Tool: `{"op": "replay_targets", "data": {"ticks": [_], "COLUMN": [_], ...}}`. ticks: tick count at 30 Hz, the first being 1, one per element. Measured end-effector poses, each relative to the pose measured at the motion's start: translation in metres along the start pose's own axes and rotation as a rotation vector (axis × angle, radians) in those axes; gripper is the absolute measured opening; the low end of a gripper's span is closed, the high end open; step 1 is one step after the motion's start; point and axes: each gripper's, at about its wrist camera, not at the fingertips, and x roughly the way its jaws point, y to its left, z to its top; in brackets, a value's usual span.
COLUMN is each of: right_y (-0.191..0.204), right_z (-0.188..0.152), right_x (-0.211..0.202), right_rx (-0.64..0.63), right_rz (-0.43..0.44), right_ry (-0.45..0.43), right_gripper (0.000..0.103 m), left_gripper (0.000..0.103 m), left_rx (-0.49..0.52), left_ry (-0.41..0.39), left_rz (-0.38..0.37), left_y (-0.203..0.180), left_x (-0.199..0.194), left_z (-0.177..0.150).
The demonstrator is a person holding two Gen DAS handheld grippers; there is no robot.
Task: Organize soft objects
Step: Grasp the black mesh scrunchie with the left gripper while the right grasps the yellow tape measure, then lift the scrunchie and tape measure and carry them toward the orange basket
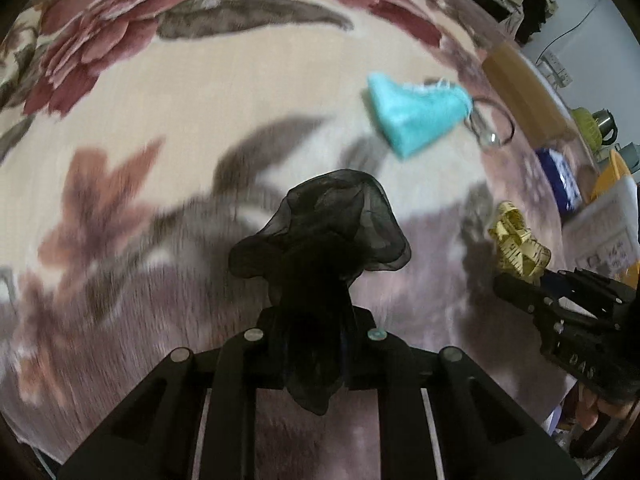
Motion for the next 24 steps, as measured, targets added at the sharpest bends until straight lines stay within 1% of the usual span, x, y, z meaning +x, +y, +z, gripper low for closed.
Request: {"op": "replay_targets", "data": {"ticks": [4, 5, 7, 8, 9, 10, 11, 12, 16, 19, 20, 21, 22, 24], "right_y": [0.022, 0.025, 0.027, 0.028, 0.029, 0.031, 0.032, 0.033, 0.038, 0.049, 0.051, 0.053, 0.053, 0.053], "right_z": [-0.006, -0.007, -0.005, -0.003, -0.002, -0.001, 0.001, 0.001, 0.007, 0.009, 0.007, 0.005, 0.004, 0.001], "right_x": [0.010, 0.013, 0.019, 0.019, 0.020, 0.020, 0.021, 0.021, 0.031, 0.042, 0.042, 0.043, 0.042, 0.039], "right_rx": [-0.042, -0.047, -0.045, -0.044, -0.044, -0.043, -0.041, -0.041, -0.061, -0.087, -0.098, -0.111, -0.119, -0.120], "right_rz": [0.026, 0.024, 0.009, -0.001, -0.015, -0.026, -0.033, -0.035, -0.062, -0.062, -0.056, -0.059, -0.067, -0.058], "right_ry": [0.044, 0.057, 0.064, 0.061, 0.050, 0.040, 0.025, 0.018, 0.022, 0.037, 0.037, 0.040, 0.041, 0.028], "right_gripper": [0.033, 0.033, 0.037, 0.043, 0.053, 0.059, 0.066, 0.069, 0.069, 0.068, 0.058, 0.041, 0.040, 0.036], "left_gripper": [0.017, 0.018, 0.023, 0.023, 0.028, 0.033, 0.035, 0.037, 0.039, 0.038, 0.035, 0.027, 0.025, 0.021], "left_rx": [0.001, 0.002, -0.002, -0.007, -0.011, -0.017, -0.022, -0.025, -0.038, -0.037, -0.033, -0.021, -0.013, -0.013], "left_ry": [0.014, 0.015, 0.019, 0.020, 0.021, 0.022, 0.021, 0.020, 0.030, 0.044, 0.045, 0.045, 0.045, 0.040], "left_rz": [0.008, 0.010, 0.015, 0.008, 0.003, -0.001, -0.004, -0.007, -0.019, -0.024, -0.023, -0.019, -0.012, -0.009], "left_y": [0.000, 0.001, 0.002, 0.004, 0.005, 0.006, 0.007, 0.007, 0.010, 0.012, 0.012, 0.012, 0.011, 0.011], "left_x": [0.000, 0.000, 0.002, 0.003, 0.003, 0.004, 0.005, 0.006, 0.013, 0.017, 0.018, 0.017, 0.018, 0.016], "left_z": [-0.019, -0.022, -0.026, -0.027, -0.028, -0.027, -0.027, -0.027, -0.024, -0.025, -0.025, -0.028, -0.029, -0.030]}}
